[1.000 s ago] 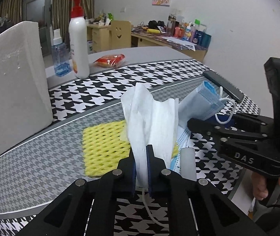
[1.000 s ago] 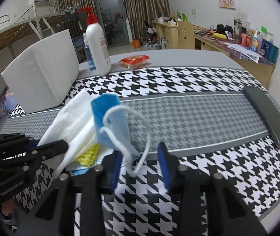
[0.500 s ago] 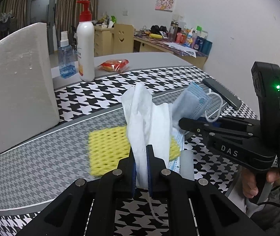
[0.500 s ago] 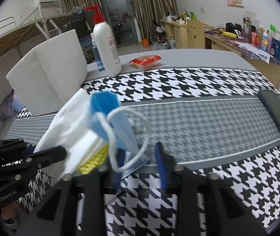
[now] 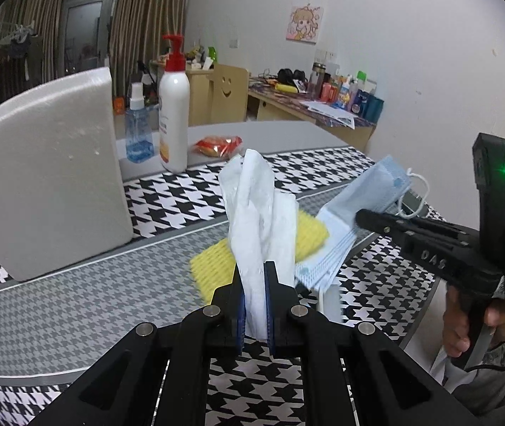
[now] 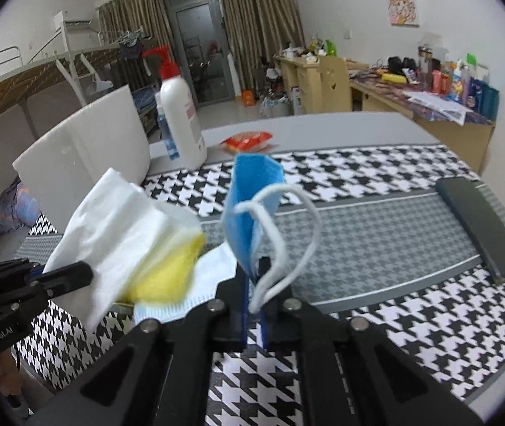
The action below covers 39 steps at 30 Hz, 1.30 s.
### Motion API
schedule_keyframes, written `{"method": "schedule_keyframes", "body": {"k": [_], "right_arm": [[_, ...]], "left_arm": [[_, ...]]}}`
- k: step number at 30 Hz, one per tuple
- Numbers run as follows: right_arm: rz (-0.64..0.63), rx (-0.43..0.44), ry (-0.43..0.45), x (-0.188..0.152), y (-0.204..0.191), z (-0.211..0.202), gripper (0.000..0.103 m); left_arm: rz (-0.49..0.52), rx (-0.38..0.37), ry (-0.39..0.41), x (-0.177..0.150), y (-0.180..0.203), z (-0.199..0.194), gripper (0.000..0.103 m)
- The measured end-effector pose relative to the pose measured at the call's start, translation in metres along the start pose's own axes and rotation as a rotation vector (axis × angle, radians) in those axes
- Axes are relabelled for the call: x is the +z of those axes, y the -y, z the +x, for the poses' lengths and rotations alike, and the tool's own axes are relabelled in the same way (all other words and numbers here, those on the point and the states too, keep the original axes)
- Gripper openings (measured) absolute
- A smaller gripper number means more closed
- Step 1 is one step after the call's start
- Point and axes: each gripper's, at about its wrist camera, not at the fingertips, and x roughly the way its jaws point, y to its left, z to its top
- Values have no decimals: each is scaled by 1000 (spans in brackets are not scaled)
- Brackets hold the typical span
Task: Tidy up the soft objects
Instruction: 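Lift the cloth and mask and carry both tools toward the white foam box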
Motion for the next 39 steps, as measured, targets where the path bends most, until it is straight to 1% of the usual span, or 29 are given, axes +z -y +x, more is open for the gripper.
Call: {"method": "schedule_keyframes", "body": {"k": [7, 9, 10, 11, 12, 14, 21, 28, 39], "right_arm": [[-5, -38, 58, 4, -1, -25, 7], [-13, -71, 67, 4, -2, -32, 7], [-49, -169, 79, 3, -7, -34, 7], [-79, -234, 98, 4, -11, -36, 7], [-100, -258, 107, 3, -15, -38, 7], [-92, -212, 101, 2, -16, -41, 7], [-56, -160, 125, 2, -13, -57, 7], [-48, -120, 133, 2, -19, -64, 7], [-44, -99, 155, 4, -23, -75, 7]], "left_arm": [[-2, 12, 38, -1, -2, -16, 9], [-3, 15, 42, -2, -2, -19, 9], [-2, 13, 44, -3, -2, -21, 9], [-2, 13, 48, -4, -2, -23, 9], [0, 13, 50, -4, -1, -25, 9], [1, 15, 56, -4, -1, -28, 9], [-8, 27, 79, -4, -2, -37, 9], [-3, 52, 101, -5, -1, -45, 9], [9, 81, 149, -3, -3, -66, 9]]}}
